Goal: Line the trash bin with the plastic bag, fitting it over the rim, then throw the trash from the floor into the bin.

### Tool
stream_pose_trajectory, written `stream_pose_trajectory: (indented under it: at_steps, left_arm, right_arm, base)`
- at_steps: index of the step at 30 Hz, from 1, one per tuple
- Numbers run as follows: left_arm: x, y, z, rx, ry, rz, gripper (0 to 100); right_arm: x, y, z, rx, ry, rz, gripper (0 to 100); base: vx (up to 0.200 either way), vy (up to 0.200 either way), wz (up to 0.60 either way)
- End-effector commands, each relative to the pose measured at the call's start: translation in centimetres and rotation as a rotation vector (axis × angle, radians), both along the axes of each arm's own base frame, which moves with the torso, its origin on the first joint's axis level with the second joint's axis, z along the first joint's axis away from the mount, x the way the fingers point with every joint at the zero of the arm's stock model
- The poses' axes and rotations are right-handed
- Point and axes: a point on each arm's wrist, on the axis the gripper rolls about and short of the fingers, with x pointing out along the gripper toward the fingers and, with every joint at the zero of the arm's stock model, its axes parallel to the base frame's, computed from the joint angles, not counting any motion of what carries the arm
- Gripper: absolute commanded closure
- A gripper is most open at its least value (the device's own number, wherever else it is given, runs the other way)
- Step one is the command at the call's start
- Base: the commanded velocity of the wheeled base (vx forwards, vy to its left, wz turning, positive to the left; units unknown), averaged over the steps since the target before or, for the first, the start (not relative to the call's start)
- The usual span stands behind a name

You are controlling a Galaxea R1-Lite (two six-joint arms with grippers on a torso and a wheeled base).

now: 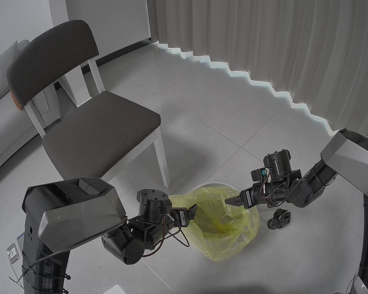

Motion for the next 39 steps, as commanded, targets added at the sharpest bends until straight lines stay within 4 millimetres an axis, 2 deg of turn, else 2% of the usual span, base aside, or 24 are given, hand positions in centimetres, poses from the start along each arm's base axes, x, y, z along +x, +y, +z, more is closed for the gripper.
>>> stream_pose_trajectory:
  at_steps: [1, 3, 4, 9, 15, 21, 25, 28, 33, 39]
  left_arm:
    - [0.0, 0.0, 0.1, -0.001, -0.001, 0.001, 0]
    - [0.0, 0.0, 0.2, -0.004, -0.003, 0.001, 0]
    - [-0.1, 0.1, 0.2, -0.001, -0.003, 0.002, 0]
    - [-0.1, 0.1, 0.1, 0.002, -0.001, 0.006, 0]
    - [-0.4, 0.5, -0.2, 0.022, 0.012, 0.025, 0]
    - [-2.1, 1.1, 0.1, 0.068, 0.025, 0.029, 0]
    - [-3.3, 1.0, 0.7, 0.076, 0.032, 0.010, 0]
    - [-3.0, 1.1, 0.5, 0.079, 0.034, 0.017, 0]
    - [-2.5, 1.0, -0.9, 0.092, 0.050, 0.020, 0]
    - [0.0, 0.9, -2.8, 0.114, 0.040, 0.036, 0]
  right_arm:
    - [0.1, 0.2, -1.5, -0.020, 0.026, 0.010, 0]
    - [0.1, 0.0, -1.5, -0.026, 0.025, 0.011, 0]
    - [0.1, -0.1, -1.6, -0.027, 0.026, 0.010, 100]
    - [0.1, -0.4, -1.4, -0.027, 0.026, 0.003, 100]
    - [0.2, -1.8, -1.8, -0.040, 0.040, -0.040, 100]
    - [0.0, -4.4, -2.3, -0.046, 0.064, -0.100, 100]
    - [-0.5, -5.6, -1.7, -0.046, 0.066, -0.126, 100]
    - [-0.5, -5.8, -1.8, -0.044, 0.062, -0.132, 100]
    - [-0.1, -5.8, -2.0, -0.036, 0.035, -0.135, 100]
    - [1.6, -5.3, -3.9, -0.034, 0.027, -0.132, 100]
  base:
    - [0.000, 0.000, 0.00]
    - [0.000, 0.000, 0.00]
    - [0.000, 0.000, 0.00]
    - [0.000, 0.000, 0.00]
    - [0.000, 0.000, 0.00]
    - [0.000, 0.000, 0.00]
    - [0.000, 0.000, 0.00]
    - [0.000, 0.000, 0.00]
    - [0.000, 0.000, 0.00]
    - [0.000, 0.000, 0.00]
